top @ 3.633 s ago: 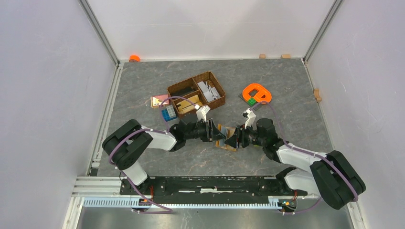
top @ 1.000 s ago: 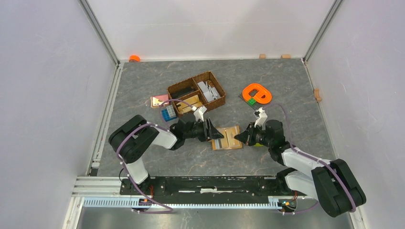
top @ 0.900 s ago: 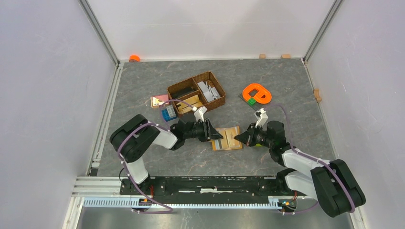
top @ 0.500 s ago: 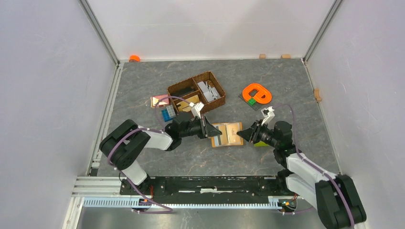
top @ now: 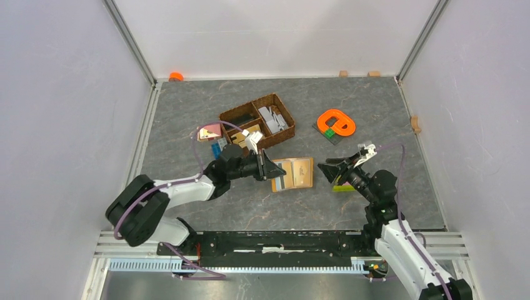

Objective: Take the credit cards out of the card holder
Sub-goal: Remove the credit card from the card holder.

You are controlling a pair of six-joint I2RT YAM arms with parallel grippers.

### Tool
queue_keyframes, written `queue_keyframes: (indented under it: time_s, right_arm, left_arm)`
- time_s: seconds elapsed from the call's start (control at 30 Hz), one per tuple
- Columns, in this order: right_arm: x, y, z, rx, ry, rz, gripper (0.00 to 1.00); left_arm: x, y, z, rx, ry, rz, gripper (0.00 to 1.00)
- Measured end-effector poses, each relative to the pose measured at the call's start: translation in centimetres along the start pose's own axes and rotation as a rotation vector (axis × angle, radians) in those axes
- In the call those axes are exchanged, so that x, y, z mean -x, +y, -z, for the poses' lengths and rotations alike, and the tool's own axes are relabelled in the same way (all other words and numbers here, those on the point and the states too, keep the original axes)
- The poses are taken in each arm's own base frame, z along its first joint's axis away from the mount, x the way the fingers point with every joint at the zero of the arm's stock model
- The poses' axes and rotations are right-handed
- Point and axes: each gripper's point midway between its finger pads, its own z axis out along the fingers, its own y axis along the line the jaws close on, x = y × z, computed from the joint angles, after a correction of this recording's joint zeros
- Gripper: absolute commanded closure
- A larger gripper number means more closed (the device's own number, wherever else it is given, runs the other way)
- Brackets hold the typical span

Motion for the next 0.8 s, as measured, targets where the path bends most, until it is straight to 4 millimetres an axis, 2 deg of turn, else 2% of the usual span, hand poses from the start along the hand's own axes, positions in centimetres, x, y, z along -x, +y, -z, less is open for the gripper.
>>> queue_keyframes:
  time_s: [0.07, 0.23, 0.33, 0.57, 0.8]
  right_arm:
    - [-0.4, -0.1, 0.0, 0.002, -0.01, -0.013, 0.43]
    - [-2.8, -1.2, -0.2, -0.026, 0.03, -0.104, 0.4]
    - [-3.5, -1.4, -0.4, -0.034, 0.053, -0.135, 0.43]
    - [-1.3, 0.9, -0.4, 0.077, -0.013, -0.103, 0.48]
    - [0.8, 3.3, 0.5, 0.182, -0.076, -0.017, 0.61]
  left_arm:
    - [0.6, -0.6, 0.6, 0.001, -0.02, -0.031, 0.92]
    - [2.0, -1.9, 1.7, -0.005, -0.078, -0.093, 0.94]
    - [2.3, -2.4, 2.0, -0.012, -0.095, -0.11, 0.95]
    - [1.7, -2.1, 2.4, -0.013, -0.091, -0.11, 0.96]
    - [1.8, -2.4, 2.4, -0.03, -0.092, -0.117, 0.96]
